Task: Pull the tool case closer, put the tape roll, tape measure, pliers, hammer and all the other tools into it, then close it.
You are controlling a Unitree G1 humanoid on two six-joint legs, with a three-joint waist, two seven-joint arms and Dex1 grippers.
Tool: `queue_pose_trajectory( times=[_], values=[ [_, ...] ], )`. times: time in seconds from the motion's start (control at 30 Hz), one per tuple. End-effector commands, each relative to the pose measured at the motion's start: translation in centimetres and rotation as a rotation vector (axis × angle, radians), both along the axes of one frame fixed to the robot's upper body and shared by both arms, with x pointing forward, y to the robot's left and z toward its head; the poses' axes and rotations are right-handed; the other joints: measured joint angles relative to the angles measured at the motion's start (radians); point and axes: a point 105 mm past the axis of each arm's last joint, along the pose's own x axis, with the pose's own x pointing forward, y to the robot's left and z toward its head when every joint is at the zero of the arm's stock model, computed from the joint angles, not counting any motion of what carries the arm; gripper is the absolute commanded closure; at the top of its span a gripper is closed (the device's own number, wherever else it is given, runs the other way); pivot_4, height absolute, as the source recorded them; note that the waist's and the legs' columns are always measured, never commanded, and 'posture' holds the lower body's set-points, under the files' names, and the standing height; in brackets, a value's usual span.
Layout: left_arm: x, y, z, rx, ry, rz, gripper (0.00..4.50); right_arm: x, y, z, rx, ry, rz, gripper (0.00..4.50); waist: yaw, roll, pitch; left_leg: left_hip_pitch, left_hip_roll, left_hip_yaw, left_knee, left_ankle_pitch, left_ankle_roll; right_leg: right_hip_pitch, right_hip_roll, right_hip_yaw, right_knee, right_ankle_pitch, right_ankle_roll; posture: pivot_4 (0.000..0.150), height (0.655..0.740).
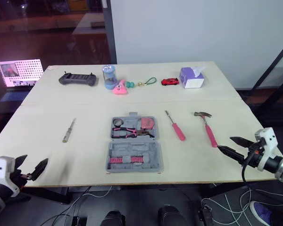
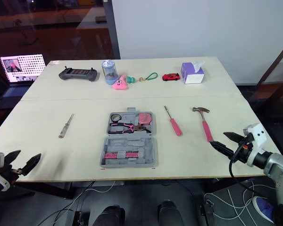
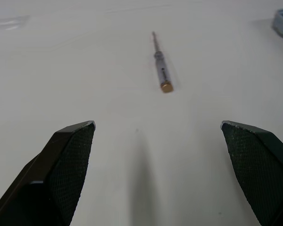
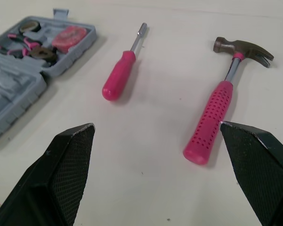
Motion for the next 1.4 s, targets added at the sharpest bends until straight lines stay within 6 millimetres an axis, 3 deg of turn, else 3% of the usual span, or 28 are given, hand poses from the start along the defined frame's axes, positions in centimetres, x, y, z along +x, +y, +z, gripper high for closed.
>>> queue_pose_trajectory(
  times=[0.03,0.33,0.6,0.73,0.97,1.1,1.4],
  values=[
    [2.0,-1.2,2.8,0.044,-0.045,-0.119,0.00,0.6,2.3,3.1,0.013,-0.083,0.074,0.02,0.000,0.000,0.000,0.000,0.000,0.000,0.000,0.000,0.000,0.000,0.000,0.000,0.000,0.000,0.000,0.150,0.7400],
    [5.9,-8.0,7.5,0.053,-0.072,-0.491,0.00,-1.0,8.9,6.0,0.011,-0.069,0.261,0.02,0.001,0.000,0.000,-0.002,0.000,-0.001,0.000,0.000,0.000,-0.001,0.000,0.000,-0.001,0.000,0.000,0.150,0.7400],
    [7.4,-13.2,9.1,0.090,-0.031,-0.740,0.00,-2.9,11.9,7.8,-0.041,-0.079,0.324,0.02,0.002,0.000,0.000,-0.002,0.000,-0.001,0.000,0.000,0.000,-0.001,0.000,-0.001,-0.001,0.000,0.000,0.150,0.7400],
    [7.9,-14.4,9.4,0.094,-0.017,-0.798,0.00,-3.4,12.8,8.1,-0.066,-0.089,0.333,0.02,0.000,0.000,0.000,-0.003,0.000,-0.001,0.000,0.000,0.000,-0.001,0.000,-0.001,-0.001,0.000,0.000,0.150,0.7400],
    [7.8,-14.4,9.3,0.098,-0.024,-0.766,0.00,-3.4,13.6,8.6,-0.093,-0.086,0.405,0.02,-0.001,-0.001,0.001,-0.003,0.000,-0.001,0.000,0.000,0.000,-0.002,0.000,-0.001,-0.001,0.000,0.000,0.150,0.7400],
    [6.6,-12.7,8.6,0.102,-0.029,-0.646,0.00,-2.0,14.4,9.6,-0.118,-0.102,0.506,0.02,-0.006,-0.001,0.001,-0.002,0.000,0.000,0.000,0.000,0.000,-0.002,0.001,0.000,-0.001,0.000,0.000,0.150,0.7400],
    [-0.3,-7.2,5.5,0.072,-0.005,-0.255,0.00,0.5,18.9,11.2,-0.152,-0.127,0.853,0.02,-0.001,-0.001,0.002,-0.005,0.001,0.000,0.001,0.000,0.000,-0.005,0.000,0.000,-0.001,0.000,0.000,0.150,0.7400]
  ],
)
